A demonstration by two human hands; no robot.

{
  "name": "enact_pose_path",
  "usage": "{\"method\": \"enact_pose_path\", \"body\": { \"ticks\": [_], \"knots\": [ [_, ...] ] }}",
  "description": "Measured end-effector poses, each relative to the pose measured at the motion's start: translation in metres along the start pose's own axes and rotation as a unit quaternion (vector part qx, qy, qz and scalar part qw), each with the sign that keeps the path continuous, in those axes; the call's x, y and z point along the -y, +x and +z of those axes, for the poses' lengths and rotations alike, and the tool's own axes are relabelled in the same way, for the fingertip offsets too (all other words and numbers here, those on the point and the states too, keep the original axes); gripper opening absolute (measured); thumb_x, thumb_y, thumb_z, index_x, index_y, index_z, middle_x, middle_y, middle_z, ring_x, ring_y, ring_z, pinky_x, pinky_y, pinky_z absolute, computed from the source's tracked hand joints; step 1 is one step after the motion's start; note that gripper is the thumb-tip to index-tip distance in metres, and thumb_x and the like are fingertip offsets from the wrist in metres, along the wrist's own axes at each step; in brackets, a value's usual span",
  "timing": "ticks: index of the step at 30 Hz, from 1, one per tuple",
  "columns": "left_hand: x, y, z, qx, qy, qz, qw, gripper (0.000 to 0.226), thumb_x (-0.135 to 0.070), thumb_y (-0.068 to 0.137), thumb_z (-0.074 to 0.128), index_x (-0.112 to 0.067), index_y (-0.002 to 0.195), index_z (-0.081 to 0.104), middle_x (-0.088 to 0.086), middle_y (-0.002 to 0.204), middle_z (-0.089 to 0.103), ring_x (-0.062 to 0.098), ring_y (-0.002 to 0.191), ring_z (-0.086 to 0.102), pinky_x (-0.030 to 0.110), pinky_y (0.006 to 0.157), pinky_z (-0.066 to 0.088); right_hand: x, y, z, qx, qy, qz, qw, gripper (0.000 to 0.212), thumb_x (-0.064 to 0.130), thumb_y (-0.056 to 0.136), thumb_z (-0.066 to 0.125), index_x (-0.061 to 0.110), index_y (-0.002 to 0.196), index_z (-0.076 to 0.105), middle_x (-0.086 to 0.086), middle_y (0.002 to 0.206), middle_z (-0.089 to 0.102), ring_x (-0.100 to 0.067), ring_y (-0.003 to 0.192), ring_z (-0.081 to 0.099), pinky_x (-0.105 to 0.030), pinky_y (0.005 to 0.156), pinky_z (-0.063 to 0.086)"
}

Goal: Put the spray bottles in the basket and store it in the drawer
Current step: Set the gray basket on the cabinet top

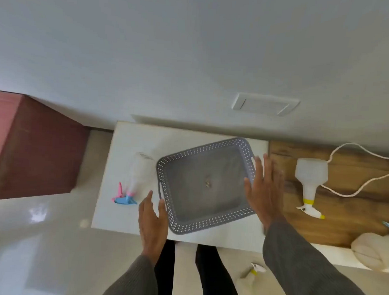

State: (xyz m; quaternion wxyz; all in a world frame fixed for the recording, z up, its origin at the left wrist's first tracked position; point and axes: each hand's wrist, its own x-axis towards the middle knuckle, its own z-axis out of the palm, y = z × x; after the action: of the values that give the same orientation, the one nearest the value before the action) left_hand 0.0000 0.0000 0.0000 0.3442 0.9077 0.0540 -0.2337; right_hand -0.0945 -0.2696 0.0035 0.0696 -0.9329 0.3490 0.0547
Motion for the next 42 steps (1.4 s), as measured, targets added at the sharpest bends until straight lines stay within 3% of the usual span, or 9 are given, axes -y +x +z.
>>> {"method": "enact_pose_path", "body": {
  "ticks": [4,8,12,15,17,22,32,38,42],
  "knots": [
    [0.004,0.016,0.017,-0.014,-0.045,-0.081,0.996,0.044,-0.032,0.102,0.044,-0.015,0.143,0.044,0.009,0.145,0.046,0.024,0.125,0.052,0.044,0.108,0.041,-0.008,0.019,0.020,-0.007,0.208,0.194,0.959,0.054,0.032,0.095,0.057,0.005,0.139,0.042,-0.020,0.140,0.048,-0.035,0.129,0.045,-0.046,0.101,0.043],
    [0.009,0.025,0.027,-0.004,-0.053,-0.088,0.995,0.036,-0.032,0.103,0.041,-0.015,0.133,0.051,0.004,0.133,0.054,0.012,0.105,0.051,0.029,0.091,0.039,-0.014,0.029,0.037,-0.009,0.354,0.250,0.901,0.033,0.032,0.099,0.051,0.010,0.122,0.058,-0.012,0.124,0.060,-0.027,0.113,0.058,-0.040,0.092,0.051],
    [0.011,0.040,0.033,-0.015,-0.097,-0.135,0.986,0.025,-0.032,0.103,0.040,-0.018,0.115,0.058,0.003,0.109,0.066,0.021,0.098,0.064,0.037,0.089,0.051,-0.020,0.027,0.046,-0.039,0.355,0.227,0.906,0.024,0.027,0.100,0.050,0.011,0.112,0.064,-0.009,0.108,0.066,-0.022,0.098,0.060,-0.029,0.080,0.045],
    [0.011,0.048,0.035,0.001,-0.128,-0.137,0.982,0.025,-0.029,0.105,0.037,-0.018,0.106,0.060,0.001,0.088,0.068,0.017,0.084,0.066,0.026,0.073,0.048,-0.024,0.026,0.049,-0.036,0.343,0.225,0.911,0.027,0.025,0.102,0.048,0.007,0.112,0.065,-0.006,0.103,0.066,-0.017,0.092,0.058,-0.022,0.072,0.041],
    [0.011,0.052,0.037,0.028,-0.156,-0.131,0.979,0.025,-0.029,0.106,0.035,-0.023,0.099,0.059,0.002,0.082,0.069,0.017,0.079,0.066,0.025,0.073,0.050,-0.027,0.027,0.050,-0.021,0.351,0.226,0.909,0.029,0.026,0.103,0.046,0.007,0.111,0.065,-0.004,0.099,0.066,-0.017,0.089,0.059,-0.016,0.066,0.039],
    [0.015,0.057,0.039,0.058,-0.183,-0.103,0.976,0.030,-0.026,0.107,0.031,-0.020,0.100,0.059,0.001,0.067,0.059,0.007,0.057,0.055,0.017,0.058,0.048,-0.030,0.031,0.053,0.004,0.376,0.227,0.898,0.028,0.026,0.104,0.043,0.009,0.108,0.065,-0.006,0.094,0.069,-0.020,0.087,0.063,-0.019,0.067,0.044],
    [0.017,0.062,0.031,0.072,-0.167,-0.051,0.982,0.032,-0.030,0.107,0.031,-0.026,0.102,0.062,-0.004,0.063,0.045,0.006,0.058,0.043,0.019,0.056,0.041,-0.036,-0.009,0.049,-0.009,0.415,0.295,0.861,0.023,0.030,0.103,0.045,0.018,0.099,0.064,-0.001,0.089,0.068,-0.012,0.080,0.063,-0.023,0.068,0.047],
    [0.018,0.079,0.018,0.080,-0.135,-0.029,0.987,0.031,-0.028,0.107,0.033,-0.020,0.108,0.063,-0.005,0.062,0.047,0.004,0.056,0.045,0.013,0.053,0.040,-0.029,-0.049,0.055,-0.006,0.485,0.334,0.808,0.022,0.030,0.101,0.049,0.016,0.103,0.066,0.001,0.086,0.068,-0.011,0.079,0.064,-0.029,0.078,0.054],
    [0.024,0.084,0.017,0.089,-0.120,-0.022,0.989,0.031,-0.028,0.106,0.034,-0.019,0.111,0.063,-0.001,0.064,0.049,0.007,0.058,0.046,0.018,0.057,0.042,-0.023,-0.059,0.063,-0.010,0.488,0.349,0.800,0.022,0.028,0.101,0.050,0.014,0.104,0.066,0.004,0.084,0.069,-0.004,0.075,0.066,-0.022,0.074,0.057]
  ]
}}
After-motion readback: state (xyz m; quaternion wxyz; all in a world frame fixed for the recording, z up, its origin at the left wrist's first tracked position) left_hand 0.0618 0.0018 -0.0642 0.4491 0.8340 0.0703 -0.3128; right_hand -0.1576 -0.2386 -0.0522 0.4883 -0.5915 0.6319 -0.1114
